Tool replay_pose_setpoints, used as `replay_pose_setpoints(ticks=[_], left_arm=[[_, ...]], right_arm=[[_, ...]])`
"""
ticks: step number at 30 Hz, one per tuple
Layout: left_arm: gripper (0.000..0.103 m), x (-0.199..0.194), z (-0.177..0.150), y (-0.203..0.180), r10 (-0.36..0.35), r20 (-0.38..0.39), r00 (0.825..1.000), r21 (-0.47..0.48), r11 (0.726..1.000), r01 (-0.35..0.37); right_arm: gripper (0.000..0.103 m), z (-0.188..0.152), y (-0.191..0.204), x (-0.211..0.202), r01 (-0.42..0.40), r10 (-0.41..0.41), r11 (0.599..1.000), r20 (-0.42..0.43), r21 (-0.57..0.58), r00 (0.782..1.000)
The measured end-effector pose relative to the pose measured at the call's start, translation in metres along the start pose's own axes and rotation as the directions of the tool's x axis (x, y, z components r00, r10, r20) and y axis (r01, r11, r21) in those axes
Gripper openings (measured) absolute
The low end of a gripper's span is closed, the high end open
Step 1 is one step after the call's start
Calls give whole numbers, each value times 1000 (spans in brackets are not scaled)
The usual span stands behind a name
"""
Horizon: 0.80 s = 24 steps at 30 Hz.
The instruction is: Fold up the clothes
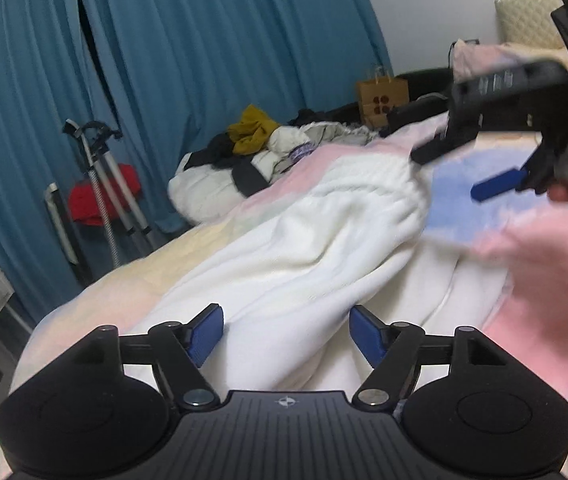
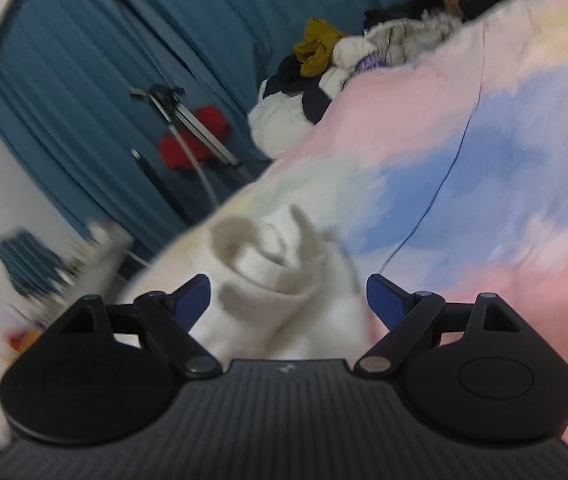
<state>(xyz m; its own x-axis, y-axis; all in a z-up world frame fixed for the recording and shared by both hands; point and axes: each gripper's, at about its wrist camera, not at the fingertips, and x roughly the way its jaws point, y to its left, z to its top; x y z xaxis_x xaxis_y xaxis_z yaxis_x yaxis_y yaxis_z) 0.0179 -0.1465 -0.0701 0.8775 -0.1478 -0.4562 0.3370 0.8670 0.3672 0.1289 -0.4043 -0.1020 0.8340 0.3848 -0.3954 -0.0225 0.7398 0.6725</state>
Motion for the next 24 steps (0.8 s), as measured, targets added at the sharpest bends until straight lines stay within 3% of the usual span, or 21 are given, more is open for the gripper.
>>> replay_pose_setpoints(ticks=[4,8,13,17,21,24], left_arm=[[73,-15,-23,17,54,-14,998,-12,998,-54],[74,-15,-39,34,74,-36,997,-100,992,-78],[73,-12,-43,35,84,-45,995,-95,992,-88],[71,-8,-46,29,92,-54,994,-52,994,-95],[71,8,-47,26,110,-59,992,-9,994,-111],[70,12,-49,25,123,-52,991,8,992,-122]], right_arm=[[87,-2,-2,-2,40,-40,999,21,2,999],[87,-5,-16,5,56,-56,994,-10,88,998],[88,-13,-23,15,6,-6,987,-3,160,1000],[88,-10,1,19,-65,63,996,31,65,998],[88,-18,17,46,-20,18,999,-51,-37,999],[88,-23,15,68,-28,26,999,-65,-25,998]])
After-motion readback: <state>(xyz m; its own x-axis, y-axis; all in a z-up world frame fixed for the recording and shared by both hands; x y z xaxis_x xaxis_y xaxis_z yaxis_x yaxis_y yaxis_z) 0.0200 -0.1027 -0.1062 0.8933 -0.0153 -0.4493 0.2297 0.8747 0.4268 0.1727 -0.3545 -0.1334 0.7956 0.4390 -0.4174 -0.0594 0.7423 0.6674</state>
